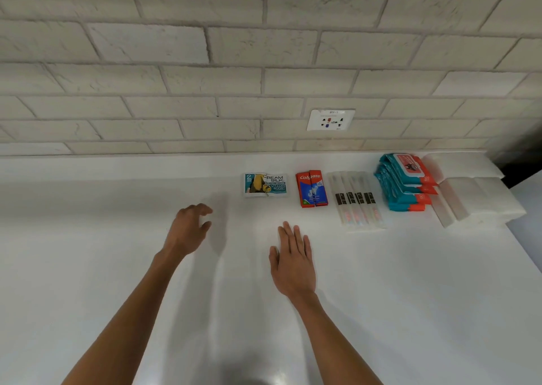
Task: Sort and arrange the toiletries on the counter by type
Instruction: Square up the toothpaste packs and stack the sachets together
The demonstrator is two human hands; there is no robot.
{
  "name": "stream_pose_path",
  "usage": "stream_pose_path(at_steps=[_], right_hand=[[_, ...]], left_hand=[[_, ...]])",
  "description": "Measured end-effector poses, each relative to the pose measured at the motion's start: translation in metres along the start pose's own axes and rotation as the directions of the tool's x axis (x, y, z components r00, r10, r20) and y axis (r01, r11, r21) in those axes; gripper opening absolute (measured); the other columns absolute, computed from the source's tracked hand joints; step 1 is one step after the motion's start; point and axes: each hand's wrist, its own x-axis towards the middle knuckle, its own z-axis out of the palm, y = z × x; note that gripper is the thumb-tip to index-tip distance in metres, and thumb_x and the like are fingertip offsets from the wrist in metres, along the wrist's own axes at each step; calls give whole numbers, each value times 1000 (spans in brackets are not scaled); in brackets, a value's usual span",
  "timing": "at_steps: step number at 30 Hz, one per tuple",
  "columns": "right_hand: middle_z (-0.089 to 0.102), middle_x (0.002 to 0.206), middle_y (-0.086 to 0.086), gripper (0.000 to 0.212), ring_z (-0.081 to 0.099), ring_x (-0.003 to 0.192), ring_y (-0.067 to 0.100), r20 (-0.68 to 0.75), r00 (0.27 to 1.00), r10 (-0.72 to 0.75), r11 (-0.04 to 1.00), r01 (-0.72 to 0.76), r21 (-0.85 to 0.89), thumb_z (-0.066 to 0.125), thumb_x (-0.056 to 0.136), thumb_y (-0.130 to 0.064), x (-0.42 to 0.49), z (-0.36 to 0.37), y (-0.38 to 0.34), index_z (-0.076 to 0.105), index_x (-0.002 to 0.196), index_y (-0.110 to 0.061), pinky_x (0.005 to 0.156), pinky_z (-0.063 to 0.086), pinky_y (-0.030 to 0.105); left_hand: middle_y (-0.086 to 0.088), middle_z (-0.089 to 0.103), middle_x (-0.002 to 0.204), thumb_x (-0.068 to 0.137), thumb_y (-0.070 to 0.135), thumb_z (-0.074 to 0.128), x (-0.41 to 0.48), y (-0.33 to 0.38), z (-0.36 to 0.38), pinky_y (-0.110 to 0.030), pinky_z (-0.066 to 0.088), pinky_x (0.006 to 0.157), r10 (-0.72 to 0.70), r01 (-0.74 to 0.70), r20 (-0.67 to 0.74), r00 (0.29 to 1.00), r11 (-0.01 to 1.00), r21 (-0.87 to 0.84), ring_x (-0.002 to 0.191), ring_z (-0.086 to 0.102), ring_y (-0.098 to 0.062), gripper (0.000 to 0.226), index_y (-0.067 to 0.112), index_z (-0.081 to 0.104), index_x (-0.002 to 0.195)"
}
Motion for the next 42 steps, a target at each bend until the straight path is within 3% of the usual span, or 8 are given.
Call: stream_pose_path(at_steps=[4,10,16,21,28,32,37,42], right_hand=[[0,179,-3,65,-8,165,18,3,1000,0,1000,0,6,16,114,-50,-1,0,0,12,171,-21,135,8,47],[2,179,-3,65,-6,166,18,-1,1000,1,1000,-1,9,16,114,-50,-1,-1,-1,14,171,-20,135,9,47],[1,179,-4,65,-7,165,17,-9,1000,2,1000,-2,20,16,114,-51,-1,-1,-1,13,171,-21,135,9,47],[3,179,-5,63,-6,166,16,-25,1000,-9,1000,10,21,17,114,-50,-4,0,-2,15,171,-23,135,9,46],[35,171,-10,47,25,161,12,-86,995,40,959,-14,284,45,112,-35,-18,0,-13,47,158,-26,132,20,34],[72,130,-18,18,63,122,2,46,995,88,763,-97,639,64,106,-26,-12,-21,-25,74,120,-32,107,53,29],[82,101,-2,15,80,93,17,299,915,272,176,-352,919,70,105,-30,-9,-51,-40,78,110,-19,87,65,32],[83,97,5,12,80,90,25,323,878,353,44,-360,932,81,96,-15,-1,-51,-38,76,106,-12,85,66,37]], left_hand=[[-9,59,133,84,25,81,-9,-35,-16,-52,50,97,-187,176,89,978,977,121,120,55,-36,62,27,53,140],[-12,51,137,79,25,88,-13,-55,-16,-49,47,102,-226,193,179,958,963,188,122,45,-40,82,18,48,149],[-13,64,117,73,29,93,-12,-44,-13,-41,51,83,-257,239,145,956,963,127,108,58,-36,71,12,59,133],[-4,73,96,81,25,85,-19,-20,-4,-32,44,66,-226,228,128,966,974,4,85,66,-29,30,19,68,105],[6,77,79,86,32,83,-28,31,16,-27,54,58,-262,301,150,953,873,-385,69,69,-12,13,22,76,84],[6,79,80,85,35,84,-31,55,29,-34,59,59,-266,327,192,945,795,-510,72,73,-17,14,22,78,88],[5,78,82,88,32,81,-31,83,39,-24,55,52,-277,335,189,942,753,-566,63,68,-9,14,18,77,90],[7,78,83,87,36,82,-27,93,46,-25,57,53,-245,317,201,948,759,-569,67,71,-13,18,18,76,89]])
